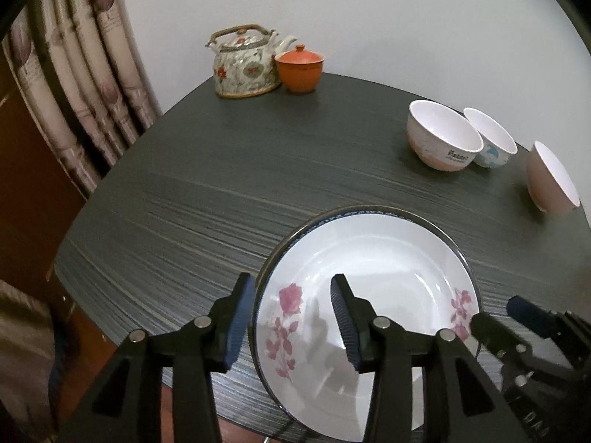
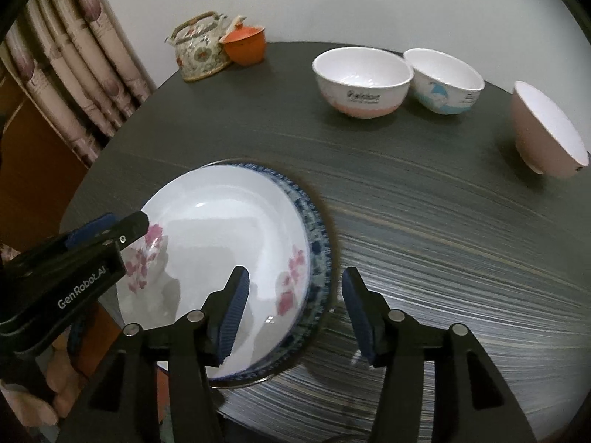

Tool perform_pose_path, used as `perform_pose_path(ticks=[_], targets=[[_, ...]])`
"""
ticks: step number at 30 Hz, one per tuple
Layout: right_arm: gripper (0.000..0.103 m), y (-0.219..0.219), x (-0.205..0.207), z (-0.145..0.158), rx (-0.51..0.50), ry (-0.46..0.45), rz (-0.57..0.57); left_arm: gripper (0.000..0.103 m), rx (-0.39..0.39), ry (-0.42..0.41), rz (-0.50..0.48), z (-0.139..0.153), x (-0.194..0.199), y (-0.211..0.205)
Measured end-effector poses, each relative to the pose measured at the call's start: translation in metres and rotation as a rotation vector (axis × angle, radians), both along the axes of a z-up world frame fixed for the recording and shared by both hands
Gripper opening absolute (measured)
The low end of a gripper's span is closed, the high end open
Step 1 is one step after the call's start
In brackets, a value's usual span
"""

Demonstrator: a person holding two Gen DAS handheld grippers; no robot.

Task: Organize plates and bowls
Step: 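Open both tools and withdraw from the plate stack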

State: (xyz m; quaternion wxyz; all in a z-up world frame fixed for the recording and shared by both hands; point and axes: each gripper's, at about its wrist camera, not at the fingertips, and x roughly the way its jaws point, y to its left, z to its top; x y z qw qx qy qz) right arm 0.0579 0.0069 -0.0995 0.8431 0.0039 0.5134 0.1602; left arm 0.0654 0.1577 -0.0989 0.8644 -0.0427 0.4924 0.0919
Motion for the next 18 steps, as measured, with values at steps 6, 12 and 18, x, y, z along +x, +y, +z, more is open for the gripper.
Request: perform_pose_path(ticks=[6, 12, 18], targets=[[0.051, -0.030, -0.006, 0.003, 0.023, -0.009, -0.059, 0.044, 0.026, 0.011, -0.014, -0.003, -0.001, -0.006], [0.056, -0.071, -0.011, 0.004, 0.050, -0.012, -0.136, 0.049, 0.061, 0.021, 0.000, -0.010, -0.003, -0.009], [0.057, -0.109, -0.009, 0.002, 0.078, 0.005, -0.206, 0.049, 0.080, 0.052, 0.024, -0.019, -0.005, -0.017]])
